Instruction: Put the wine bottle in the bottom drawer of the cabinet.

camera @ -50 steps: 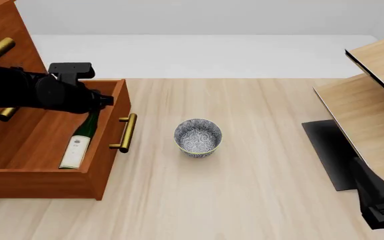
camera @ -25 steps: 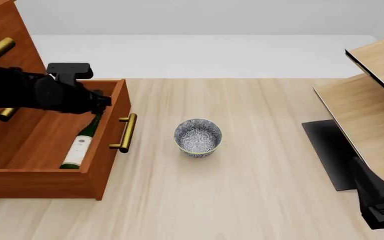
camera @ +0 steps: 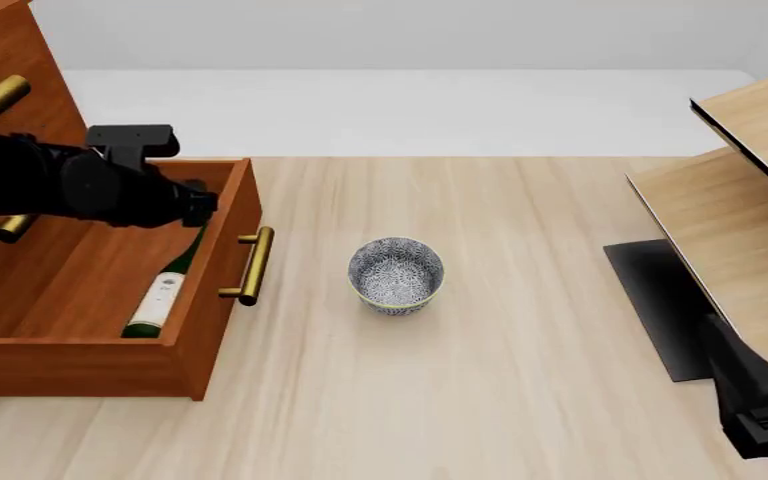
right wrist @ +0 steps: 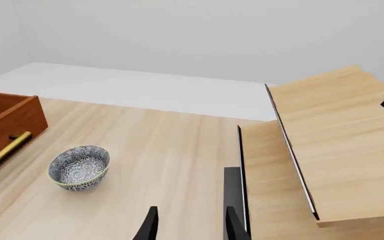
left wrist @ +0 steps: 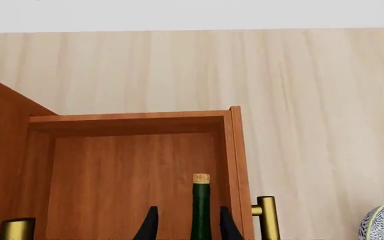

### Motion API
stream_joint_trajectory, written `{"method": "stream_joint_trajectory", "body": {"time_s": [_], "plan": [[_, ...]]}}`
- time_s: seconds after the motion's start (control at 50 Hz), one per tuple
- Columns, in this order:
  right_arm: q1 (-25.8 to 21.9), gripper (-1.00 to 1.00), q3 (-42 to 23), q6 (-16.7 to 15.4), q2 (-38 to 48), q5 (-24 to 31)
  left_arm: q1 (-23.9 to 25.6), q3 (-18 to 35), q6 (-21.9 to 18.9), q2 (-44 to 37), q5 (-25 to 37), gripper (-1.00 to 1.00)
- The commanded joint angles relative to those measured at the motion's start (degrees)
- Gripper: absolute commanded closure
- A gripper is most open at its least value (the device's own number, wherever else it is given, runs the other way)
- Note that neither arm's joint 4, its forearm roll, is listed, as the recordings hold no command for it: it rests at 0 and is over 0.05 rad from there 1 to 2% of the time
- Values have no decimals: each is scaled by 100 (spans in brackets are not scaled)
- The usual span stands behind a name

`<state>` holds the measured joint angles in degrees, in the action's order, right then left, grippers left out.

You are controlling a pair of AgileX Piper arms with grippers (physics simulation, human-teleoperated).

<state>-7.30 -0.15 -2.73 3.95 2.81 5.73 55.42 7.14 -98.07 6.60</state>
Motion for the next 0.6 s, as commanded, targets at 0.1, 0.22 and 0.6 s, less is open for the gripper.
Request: {"method": "stream_joint_trajectory", "body": {"time_s": [0.1,0.22,0.6], "plan": [[-9,-100,1,2,55,-58,181,63,-269,267,209,-100],[-16,-100,0,3,34,-36,57,155,-513,436,369,-100],[-46,-100,-28,-5,100,-114,-72,315,-838,1192,880,-100]]}}
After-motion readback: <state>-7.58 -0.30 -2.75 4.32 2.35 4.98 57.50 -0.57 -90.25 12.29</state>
